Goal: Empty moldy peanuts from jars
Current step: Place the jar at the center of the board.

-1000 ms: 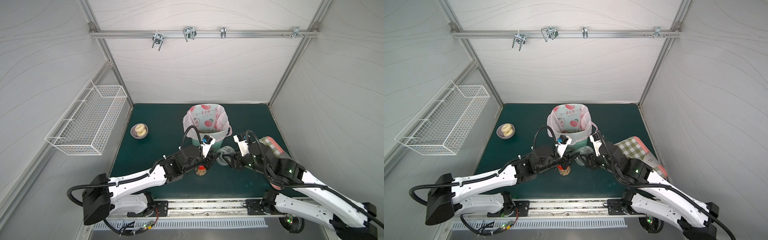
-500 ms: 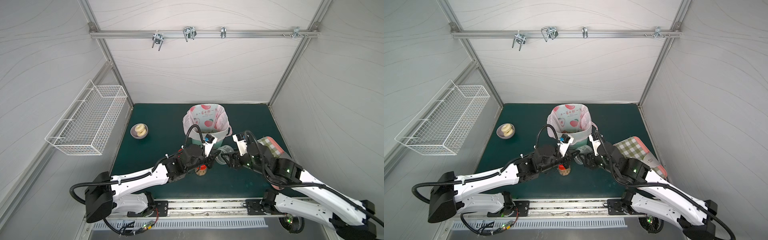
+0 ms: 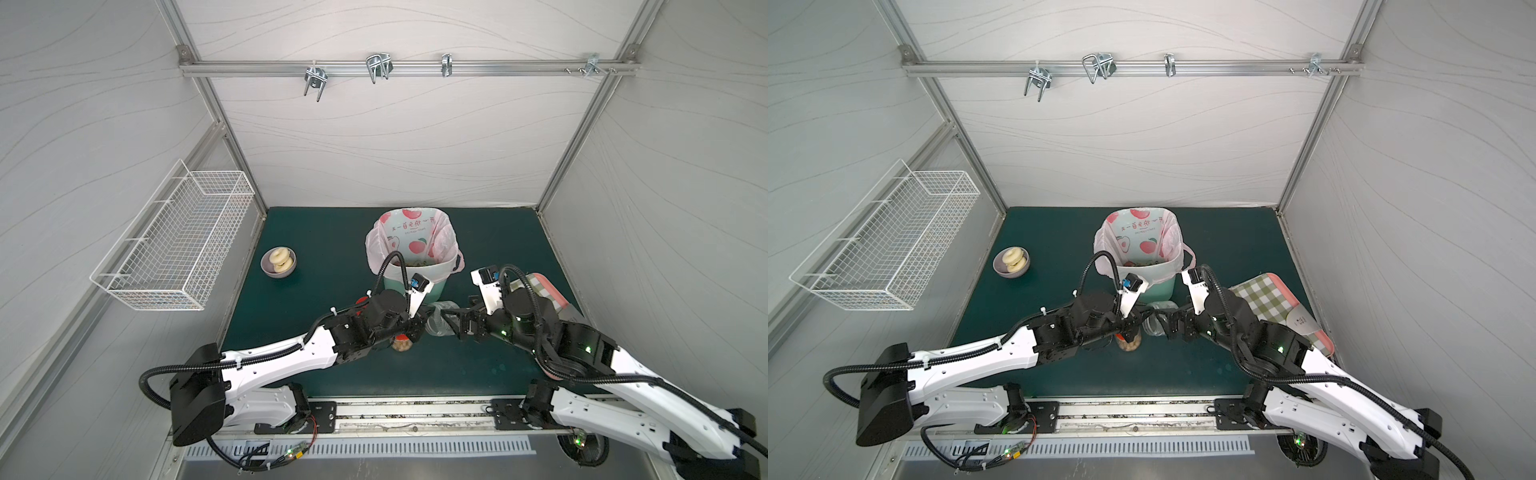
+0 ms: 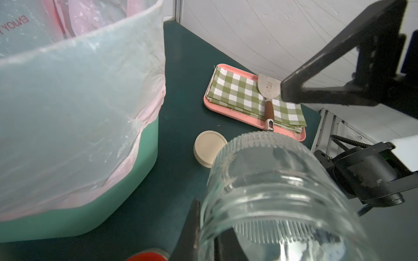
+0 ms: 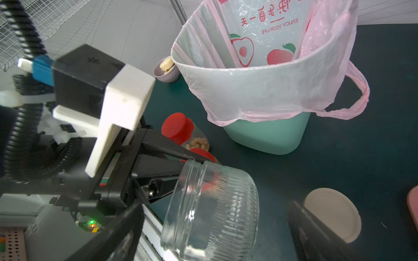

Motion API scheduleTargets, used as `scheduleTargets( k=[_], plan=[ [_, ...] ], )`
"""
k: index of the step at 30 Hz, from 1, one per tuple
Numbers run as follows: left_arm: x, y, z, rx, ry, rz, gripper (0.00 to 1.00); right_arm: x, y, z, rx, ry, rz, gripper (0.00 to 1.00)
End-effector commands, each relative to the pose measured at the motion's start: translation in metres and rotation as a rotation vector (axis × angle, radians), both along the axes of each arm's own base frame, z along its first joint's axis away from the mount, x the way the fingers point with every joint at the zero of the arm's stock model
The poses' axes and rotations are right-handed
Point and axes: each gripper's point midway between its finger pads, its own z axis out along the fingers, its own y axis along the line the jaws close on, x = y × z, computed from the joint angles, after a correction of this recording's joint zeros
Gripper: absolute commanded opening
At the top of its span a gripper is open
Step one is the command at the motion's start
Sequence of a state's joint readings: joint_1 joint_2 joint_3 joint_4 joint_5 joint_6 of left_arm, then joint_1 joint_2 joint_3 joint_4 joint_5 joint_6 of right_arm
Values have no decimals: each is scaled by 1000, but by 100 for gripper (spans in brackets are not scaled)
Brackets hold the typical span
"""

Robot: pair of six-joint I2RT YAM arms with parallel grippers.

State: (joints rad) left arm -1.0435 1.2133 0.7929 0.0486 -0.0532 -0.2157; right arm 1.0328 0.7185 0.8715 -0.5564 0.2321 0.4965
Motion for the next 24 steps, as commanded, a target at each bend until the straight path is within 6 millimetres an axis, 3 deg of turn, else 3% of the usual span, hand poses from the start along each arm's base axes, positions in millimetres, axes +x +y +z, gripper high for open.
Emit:
scheduleTargets(
  k=[1,6,10,18,24],
  plan=[
    [10,-11,43,-77,-67,10,0,4,-19,-7,-31,-34,-62,99],
    [14,-10,41,18,-63,16,0,13,-55,-17,-31,-100,-207,99],
    [16,-14,41,126,-59,9,0,23,-85,-40,-21,-147,-354,99],
    [17,-32,21,347,-35,-16,0,30,-118,-79,-34,-177,-512,99],
    [19,-38,5,473,0,1,0,25,-127,-84,0,-158,-537,99]
  ],
)
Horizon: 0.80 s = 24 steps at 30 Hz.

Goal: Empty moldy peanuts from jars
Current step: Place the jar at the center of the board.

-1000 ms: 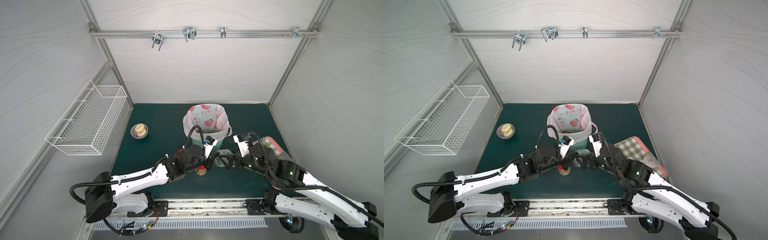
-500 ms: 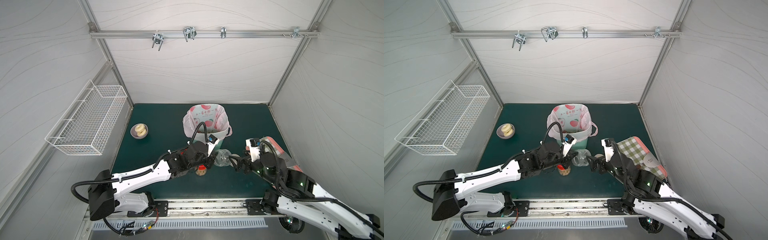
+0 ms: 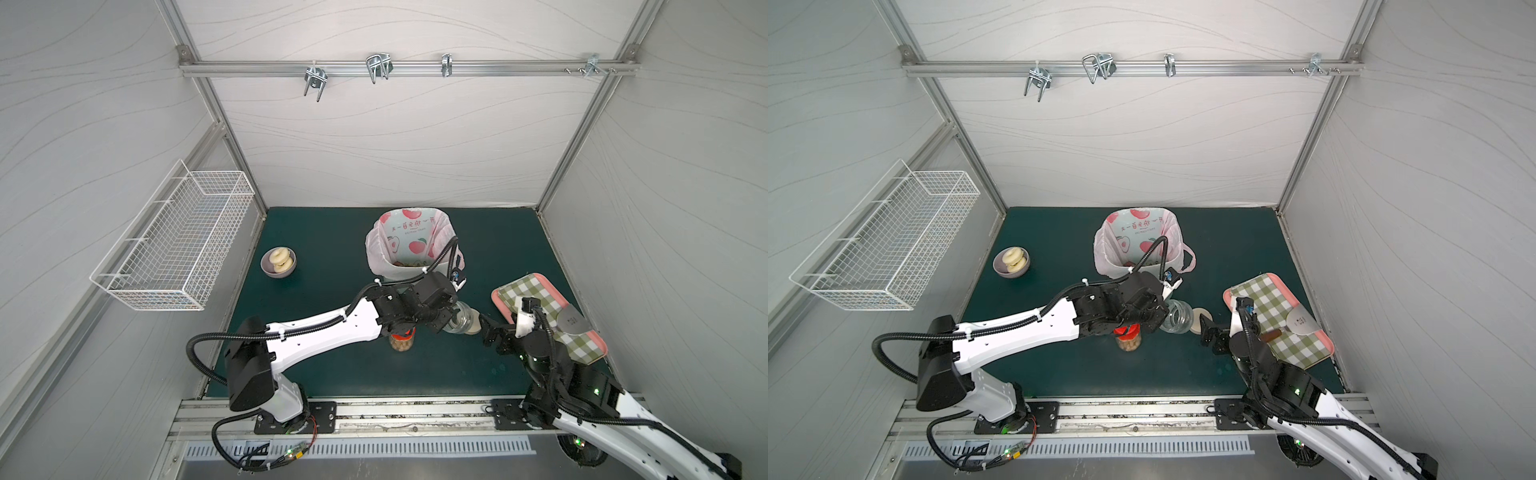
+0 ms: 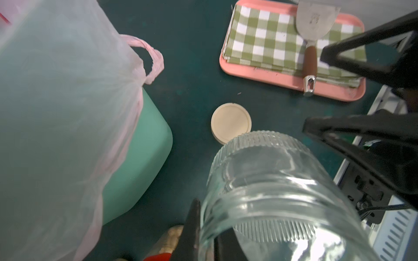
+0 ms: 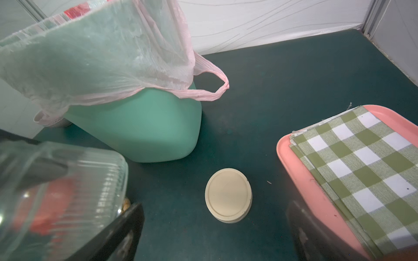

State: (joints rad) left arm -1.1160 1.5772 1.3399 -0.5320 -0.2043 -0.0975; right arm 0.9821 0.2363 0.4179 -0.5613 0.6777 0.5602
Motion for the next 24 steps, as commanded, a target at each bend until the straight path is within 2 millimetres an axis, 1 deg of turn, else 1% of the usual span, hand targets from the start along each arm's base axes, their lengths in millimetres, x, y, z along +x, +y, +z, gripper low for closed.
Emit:
scheduleTargets(
  k=[1,5,6,7,9,12,13,16,18,21,24],
  plan=[
    [5,-2,15,42,-30,19,0,0,-11,3,49,-20,-55,99],
    [5,-3,4,95,-16,23,0,-2,-18,1,87,-31,-76,99],
    [6,-3,2,104,-16,23,0,-2,-21,-2,82,-22,-88,99],
    [6,-3,-1,116,-14,24,0,-4,-27,0,109,-31,-110,99],
    [7,-3,-6,139,-8,26,0,-5,-40,-5,128,-19,-175,99],
    [6,-3,-12,163,9,25,0,-5,-24,2,125,-60,-76,99],
    [6,-3,-15,171,14,25,0,-5,-21,3,121,-64,-66,99],
    [5,-2,-23,194,33,24,0,-3,-33,-3,111,-23,-145,99],
    [4,-2,-30,216,45,20,0,-2,-36,-5,105,-8,-173,99],
    [3,-1,-45,271,69,21,0,0,-31,-6,78,5,-165,99],
    [5,-2,-54,308,82,23,0,0,-31,-7,74,10,-164,99]
  ],
)
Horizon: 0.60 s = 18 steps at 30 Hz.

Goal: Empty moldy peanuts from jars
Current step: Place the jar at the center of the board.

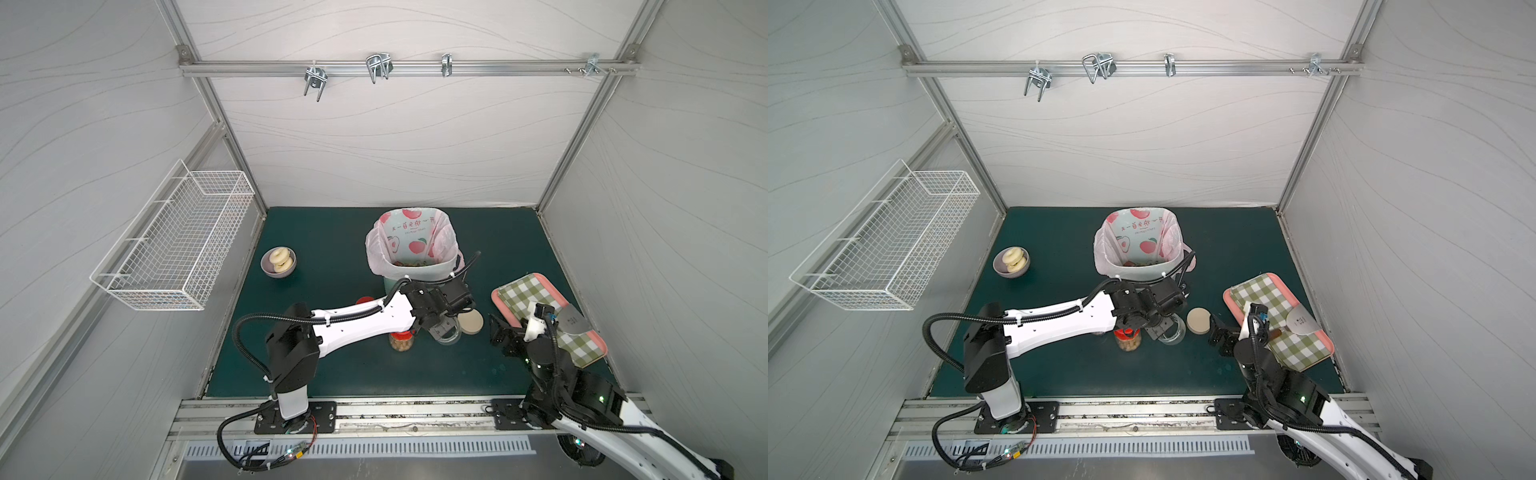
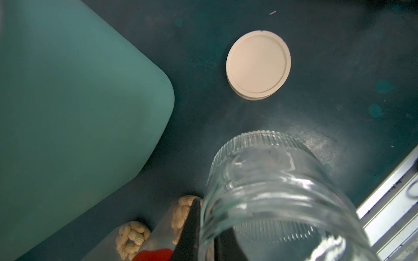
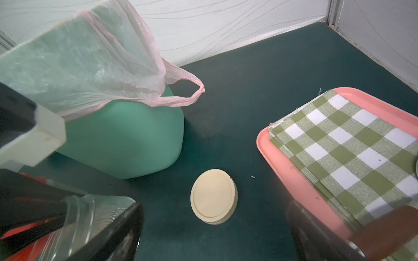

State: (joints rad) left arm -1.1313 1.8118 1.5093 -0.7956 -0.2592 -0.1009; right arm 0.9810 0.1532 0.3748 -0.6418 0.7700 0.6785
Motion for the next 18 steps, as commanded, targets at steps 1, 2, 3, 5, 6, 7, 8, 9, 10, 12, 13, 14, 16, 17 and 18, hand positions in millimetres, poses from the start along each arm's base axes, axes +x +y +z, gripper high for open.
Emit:
scheduleTargets(
  k=[1,2,3,5,6,7,8,9,10,12,13,14,16,17,18],
  plan=[
    [6,-10,6,7,-13,3,0,1,-6,9,26,-9,-37,99],
    [6,-11,4,13,-10,1,0,1,-6,9,26,-10,-37,99],
    [6,-12,1,20,-3,-2,0,1,-7,9,30,-10,-39,99],
    [7,-14,-4,29,4,-4,0,0,-7,9,34,-15,-39,99],
    [7,-15,-7,38,8,-6,0,0,-8,9,35,-14,-41,99],
    [8,-15,-11,52,8,-5,0,0,-9,8,38,-15,-43,99],
    [9,-14,-14,64,6,-3,0,-1,-9,8,39,-16,-43,99],
    [11,-14,-16,73,4,-1,0,-1,-10,9,43,-18,-44,99],
    [12,-14,-19,80,6,-1,0,-1,-10,8,45,-18,-44,99],
    [13,-14,-22,86,11,0,0,-1,-10,7,42,-17,-44,99],
    [14,-15,-24,89,15,-1,0,-1,-10,7,42,-16,-44,99],
    [14,-17,-25,92,15,-2,0,-1,-11,7,41,-15,-46,99],
    [16,-18,-29,96,24,-1,0,-2,-14,6,45,-9,-63,99],
    [17,-18,-31,104,26,0,0,-2,-15,5,43,-6,-68,99],
    [18,-17,-35,117,33,2,0,-2,-16,5,45,-5,-72,99]
  ],
)
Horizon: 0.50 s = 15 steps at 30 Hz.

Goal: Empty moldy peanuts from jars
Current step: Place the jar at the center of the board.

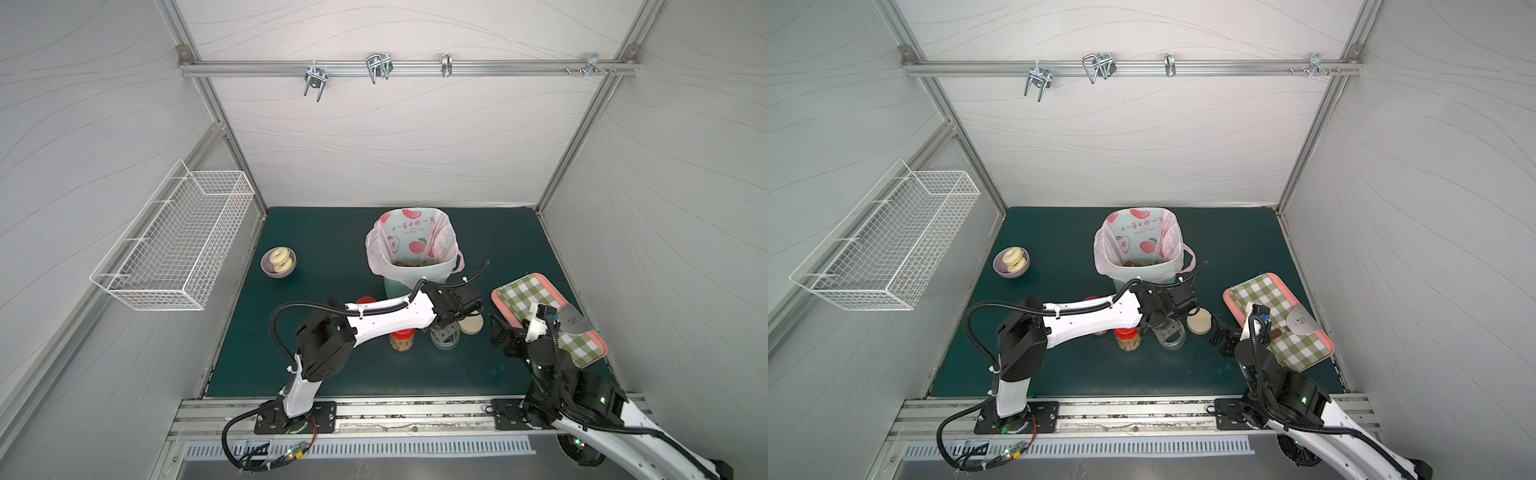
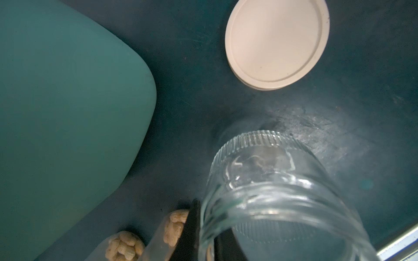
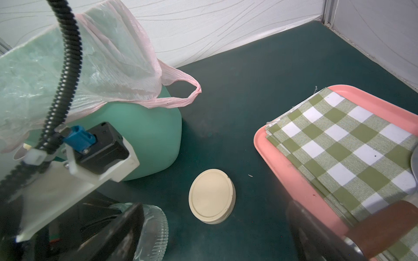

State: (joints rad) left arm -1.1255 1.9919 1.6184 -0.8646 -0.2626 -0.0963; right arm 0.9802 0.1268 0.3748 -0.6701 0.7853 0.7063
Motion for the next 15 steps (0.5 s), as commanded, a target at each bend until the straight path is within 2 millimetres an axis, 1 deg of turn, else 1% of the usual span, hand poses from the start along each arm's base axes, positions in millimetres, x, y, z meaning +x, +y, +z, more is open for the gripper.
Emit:
scheduleTargets(
  k=[1,5,15],
  plan=[
    [11,-7,5,6,-22,2,0,0,-10,5,24,-4,-49,99],
    [11,-2,-4,47,-11,4,0,0,-10,5,27,-5,-48,99],
    [6,3,-12,91,22,0,0,-1,-12,4,30,0,-63,99]
  ],
)
